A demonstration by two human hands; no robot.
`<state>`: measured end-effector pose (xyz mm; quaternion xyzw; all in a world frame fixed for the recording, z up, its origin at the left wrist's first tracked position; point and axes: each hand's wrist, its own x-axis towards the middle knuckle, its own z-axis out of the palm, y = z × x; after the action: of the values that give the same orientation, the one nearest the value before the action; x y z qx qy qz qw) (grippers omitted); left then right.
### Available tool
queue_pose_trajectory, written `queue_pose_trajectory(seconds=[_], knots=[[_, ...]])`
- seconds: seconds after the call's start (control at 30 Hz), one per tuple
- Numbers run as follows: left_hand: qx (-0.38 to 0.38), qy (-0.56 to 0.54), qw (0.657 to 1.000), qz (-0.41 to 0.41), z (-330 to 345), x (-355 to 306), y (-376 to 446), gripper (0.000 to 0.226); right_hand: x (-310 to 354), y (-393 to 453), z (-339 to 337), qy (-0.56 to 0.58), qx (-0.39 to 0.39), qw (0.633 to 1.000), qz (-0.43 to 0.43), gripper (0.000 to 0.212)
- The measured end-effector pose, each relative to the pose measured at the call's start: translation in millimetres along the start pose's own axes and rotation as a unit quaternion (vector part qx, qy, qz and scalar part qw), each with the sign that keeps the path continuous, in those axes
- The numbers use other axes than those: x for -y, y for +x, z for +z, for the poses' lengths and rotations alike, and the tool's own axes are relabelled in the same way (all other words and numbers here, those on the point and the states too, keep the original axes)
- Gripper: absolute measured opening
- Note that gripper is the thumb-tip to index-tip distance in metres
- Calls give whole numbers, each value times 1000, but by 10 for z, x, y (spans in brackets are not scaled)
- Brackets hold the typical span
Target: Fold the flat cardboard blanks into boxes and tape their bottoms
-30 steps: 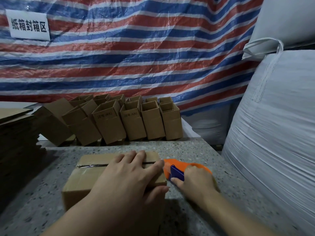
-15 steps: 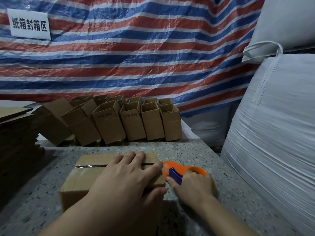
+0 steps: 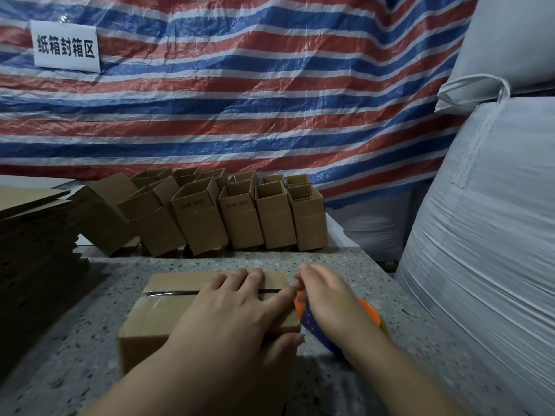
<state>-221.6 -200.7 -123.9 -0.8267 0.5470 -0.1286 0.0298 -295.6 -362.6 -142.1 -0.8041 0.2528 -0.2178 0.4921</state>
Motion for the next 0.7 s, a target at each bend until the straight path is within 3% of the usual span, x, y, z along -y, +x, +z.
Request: queue_pose_trajectory(seconds=[0.07, 0.17, 0.27, 0.43, 0.6, 0.7], knots=[[3, 16, 1000, -3, -53, -12, -21, 82, -29, -3, 45, 70, 43, 993, 82, 46], [-7, 27, 999, -35, -137, -8, -59, 63, -118, -22, 79, 160, 80, 976, 124, 55], [26, 32, 999, -19, -115, -1, -41, 63, -138, -57, 136, 205, 75, 969, 115, 42], [8, 38, 999, -38, -112, 4, -54, 61, -141, -109, 237, 222, 31, 971, 79, 26], [31, 20, 999, -23, -105, -14, -20, 79, -143, -143, 324, 258, -7, 964, 68, 19], [37, 35, 998, -26, -119, -10, -44, 65, -178, -168, 406, 292, -27, 953, 76, 21]])
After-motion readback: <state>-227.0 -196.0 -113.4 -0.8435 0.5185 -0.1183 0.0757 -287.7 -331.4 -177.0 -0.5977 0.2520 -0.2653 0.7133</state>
